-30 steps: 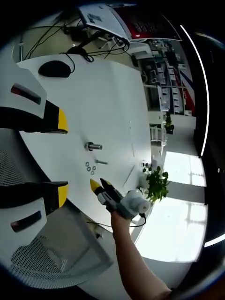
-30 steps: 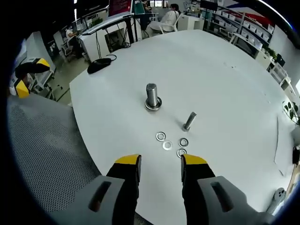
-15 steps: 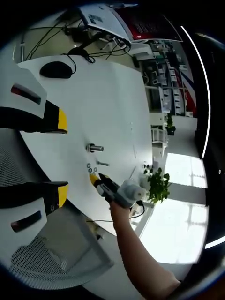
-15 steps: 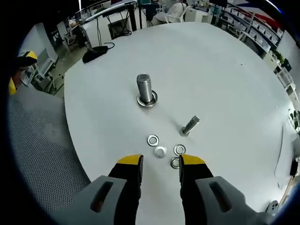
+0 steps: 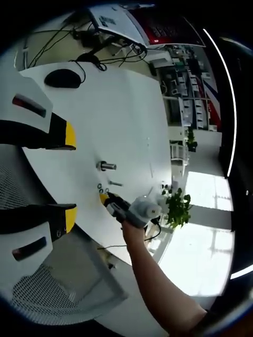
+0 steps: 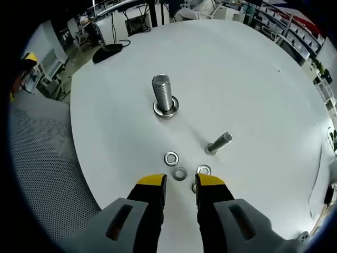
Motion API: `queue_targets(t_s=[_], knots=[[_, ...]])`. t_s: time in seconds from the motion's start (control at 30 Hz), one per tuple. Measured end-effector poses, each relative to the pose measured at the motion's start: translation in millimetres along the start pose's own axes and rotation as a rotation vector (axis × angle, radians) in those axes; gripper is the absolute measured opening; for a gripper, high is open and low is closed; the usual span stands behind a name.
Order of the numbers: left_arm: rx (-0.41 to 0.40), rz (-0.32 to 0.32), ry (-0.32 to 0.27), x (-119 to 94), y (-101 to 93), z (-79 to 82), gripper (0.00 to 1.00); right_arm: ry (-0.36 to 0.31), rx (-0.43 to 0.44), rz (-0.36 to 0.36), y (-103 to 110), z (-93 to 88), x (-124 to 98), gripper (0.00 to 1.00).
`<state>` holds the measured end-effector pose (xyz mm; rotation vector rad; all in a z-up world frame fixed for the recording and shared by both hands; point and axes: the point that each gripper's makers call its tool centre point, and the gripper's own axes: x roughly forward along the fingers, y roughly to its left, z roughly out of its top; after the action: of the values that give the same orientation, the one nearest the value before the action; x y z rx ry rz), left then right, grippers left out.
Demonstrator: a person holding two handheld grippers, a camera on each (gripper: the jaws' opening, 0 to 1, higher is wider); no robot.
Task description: Place the washer onto the threaded stud by aligning its center hole with the stud, sliding it down to the base, and recovering from edge contact or off-axis alignment until the washer reaches the visible bottom stop.
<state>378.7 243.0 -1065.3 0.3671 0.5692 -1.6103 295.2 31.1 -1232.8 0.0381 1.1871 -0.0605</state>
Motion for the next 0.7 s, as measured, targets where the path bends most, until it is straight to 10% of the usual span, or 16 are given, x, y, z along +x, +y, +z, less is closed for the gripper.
queue_targets(t_s=[0.7], knots=[[0.001, 0.004, 0.005, 0.9, 1.7, -1.0, 0.39, 0.047, -0.070, 0.023, 8.4, -2.3, 6.5, 0.24]])
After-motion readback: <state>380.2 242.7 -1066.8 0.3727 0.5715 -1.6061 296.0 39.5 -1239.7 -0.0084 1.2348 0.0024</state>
